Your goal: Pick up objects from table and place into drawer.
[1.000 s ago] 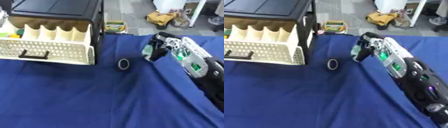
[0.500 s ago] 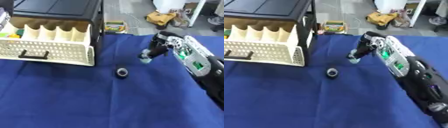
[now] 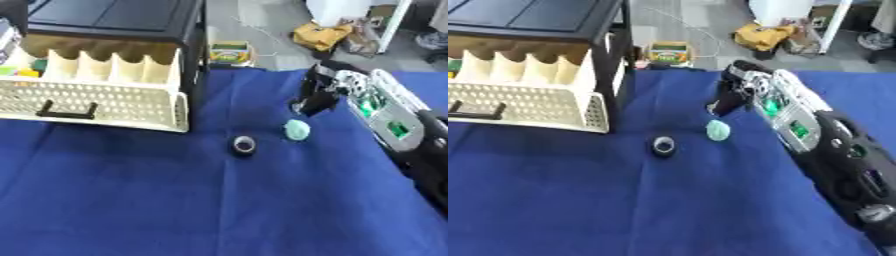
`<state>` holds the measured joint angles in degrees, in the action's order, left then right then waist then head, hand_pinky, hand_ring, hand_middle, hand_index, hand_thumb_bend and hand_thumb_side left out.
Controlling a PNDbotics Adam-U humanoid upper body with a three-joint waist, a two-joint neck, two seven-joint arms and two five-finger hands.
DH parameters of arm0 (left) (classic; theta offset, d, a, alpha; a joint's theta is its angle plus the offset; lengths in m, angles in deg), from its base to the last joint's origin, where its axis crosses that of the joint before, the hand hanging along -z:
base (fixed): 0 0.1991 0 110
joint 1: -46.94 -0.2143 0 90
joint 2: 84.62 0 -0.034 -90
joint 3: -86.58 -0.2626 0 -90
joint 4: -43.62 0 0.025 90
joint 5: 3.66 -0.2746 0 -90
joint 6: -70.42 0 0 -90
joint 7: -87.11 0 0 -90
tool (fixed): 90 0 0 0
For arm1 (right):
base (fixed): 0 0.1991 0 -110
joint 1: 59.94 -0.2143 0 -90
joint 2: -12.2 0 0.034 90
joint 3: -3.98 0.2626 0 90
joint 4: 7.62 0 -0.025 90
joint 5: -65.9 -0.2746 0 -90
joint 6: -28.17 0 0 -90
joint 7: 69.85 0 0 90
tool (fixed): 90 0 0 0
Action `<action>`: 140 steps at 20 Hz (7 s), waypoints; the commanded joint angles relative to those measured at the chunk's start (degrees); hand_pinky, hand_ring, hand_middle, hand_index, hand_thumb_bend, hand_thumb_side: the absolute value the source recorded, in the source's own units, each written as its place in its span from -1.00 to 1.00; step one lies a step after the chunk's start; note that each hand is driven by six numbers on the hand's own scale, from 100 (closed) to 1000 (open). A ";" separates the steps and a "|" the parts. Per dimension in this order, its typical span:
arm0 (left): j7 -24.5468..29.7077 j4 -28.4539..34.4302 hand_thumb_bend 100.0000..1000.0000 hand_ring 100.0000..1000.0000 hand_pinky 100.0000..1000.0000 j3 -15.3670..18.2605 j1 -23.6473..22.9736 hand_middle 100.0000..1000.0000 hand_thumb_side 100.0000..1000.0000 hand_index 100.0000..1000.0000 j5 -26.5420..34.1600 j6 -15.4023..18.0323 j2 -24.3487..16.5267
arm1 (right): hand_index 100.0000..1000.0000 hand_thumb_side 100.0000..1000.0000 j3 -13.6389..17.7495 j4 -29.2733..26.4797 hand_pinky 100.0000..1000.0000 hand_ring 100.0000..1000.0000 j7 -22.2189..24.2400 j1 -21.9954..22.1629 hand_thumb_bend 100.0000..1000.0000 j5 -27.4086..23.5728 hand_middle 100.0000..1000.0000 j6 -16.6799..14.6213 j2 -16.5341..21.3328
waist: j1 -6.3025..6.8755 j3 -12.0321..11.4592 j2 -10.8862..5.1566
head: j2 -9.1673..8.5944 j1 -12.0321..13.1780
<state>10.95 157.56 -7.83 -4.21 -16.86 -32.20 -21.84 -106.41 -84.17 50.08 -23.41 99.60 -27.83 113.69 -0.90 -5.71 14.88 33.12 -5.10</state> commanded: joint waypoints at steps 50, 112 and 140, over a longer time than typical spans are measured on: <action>1.00 0.65 -1.00 -1.00 -1.00 0.15 -0.53 -1.00 0.09 0.34 -0.64 0.70 0.74 | 0.30 -0.74 3.99 19.37 -0.19 0.22 -3.12 -1.44 -0.07 15.42 0.06 -9.15 -4.87 | 1.47 -1.54 0.00 | -1.02 -1.21; 1.88 0.65 -1.00 -1.00 -1.00 0.00 -2.27 -1.00 0.08 0.30 -0.47 0.88 0.33 | 0.06 -0.97 2.69 7.22 -0.71 -0.15 -6.38 -6.48 -1.00 10.41 -0.19 -3.28 -2.69 | 0.49 -0.32 -1.35 | -0.61 0.13; 3.46 0.65 -1.00 -1.00 -1.00 -1.27 -1.99 -1.00 0.04 0.30 -0.39 1.46 -0.12 | 0.03 -0.81 0.63 -0.98 -0.75 -0.22 -4.10 -23.44 -1.00 13.77 -0.25 -2.64 -16.16 | -0.61 0.10 -4.55 | 1.75 2.11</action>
<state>14.30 157.55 -9.38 -7.15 -17.29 -30.95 -20.47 -106.67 -85.38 46.18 -45.24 112.57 -30.63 98.23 -1.82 -5.60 11.52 34.73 -2.80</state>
